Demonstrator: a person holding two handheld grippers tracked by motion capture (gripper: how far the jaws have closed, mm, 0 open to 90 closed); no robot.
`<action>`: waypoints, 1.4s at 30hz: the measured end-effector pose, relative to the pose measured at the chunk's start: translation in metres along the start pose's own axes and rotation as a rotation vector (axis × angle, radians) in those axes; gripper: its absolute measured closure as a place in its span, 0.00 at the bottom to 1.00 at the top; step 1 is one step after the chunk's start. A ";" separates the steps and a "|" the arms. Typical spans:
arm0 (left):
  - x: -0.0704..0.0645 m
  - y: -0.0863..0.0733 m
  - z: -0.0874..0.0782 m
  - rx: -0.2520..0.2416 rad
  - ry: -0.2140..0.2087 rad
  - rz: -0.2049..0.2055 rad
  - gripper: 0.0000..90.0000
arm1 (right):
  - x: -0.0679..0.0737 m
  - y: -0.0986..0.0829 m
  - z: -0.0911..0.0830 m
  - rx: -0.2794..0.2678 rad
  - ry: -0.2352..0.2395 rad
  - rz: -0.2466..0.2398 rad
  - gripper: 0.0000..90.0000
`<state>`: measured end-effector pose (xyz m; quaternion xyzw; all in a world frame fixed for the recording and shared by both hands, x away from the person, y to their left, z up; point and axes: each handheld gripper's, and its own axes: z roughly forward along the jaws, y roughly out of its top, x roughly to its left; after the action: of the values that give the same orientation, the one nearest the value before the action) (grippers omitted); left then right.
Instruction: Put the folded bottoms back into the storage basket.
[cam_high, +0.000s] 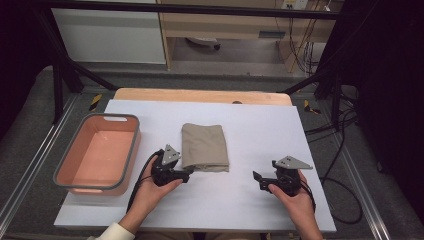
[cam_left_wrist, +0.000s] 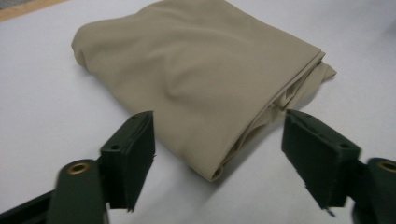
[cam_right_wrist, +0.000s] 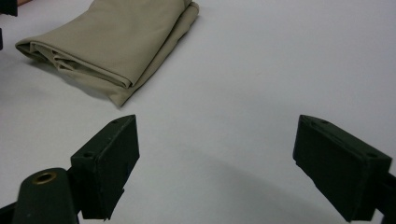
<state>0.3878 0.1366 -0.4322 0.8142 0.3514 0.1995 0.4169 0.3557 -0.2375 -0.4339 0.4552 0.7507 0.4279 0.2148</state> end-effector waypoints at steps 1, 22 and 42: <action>-0.001 -0.002 0.002 0.012 -0.009 -0.002 0.33 | 0.000 0.000 0.000 0.003 0.001 0.002 0.16; -0.002 -0.012 0.029 0.093 0.032 -0.007 0.61 | 0.006 -0.001 0.004 0.032 0.020 -0.027 0.17; -0.007 -0.015 0.012 0.111 -0.015 0.002 0.95 | 0.020 0.001 0.005 0.032 0.048 -0.055 0.18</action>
<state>0.3847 0.1309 -0.4518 0.8379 0.3582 0.1741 0.3733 0.3500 -0.2180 -0.4348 0.4274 0.7746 0.4205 0.2013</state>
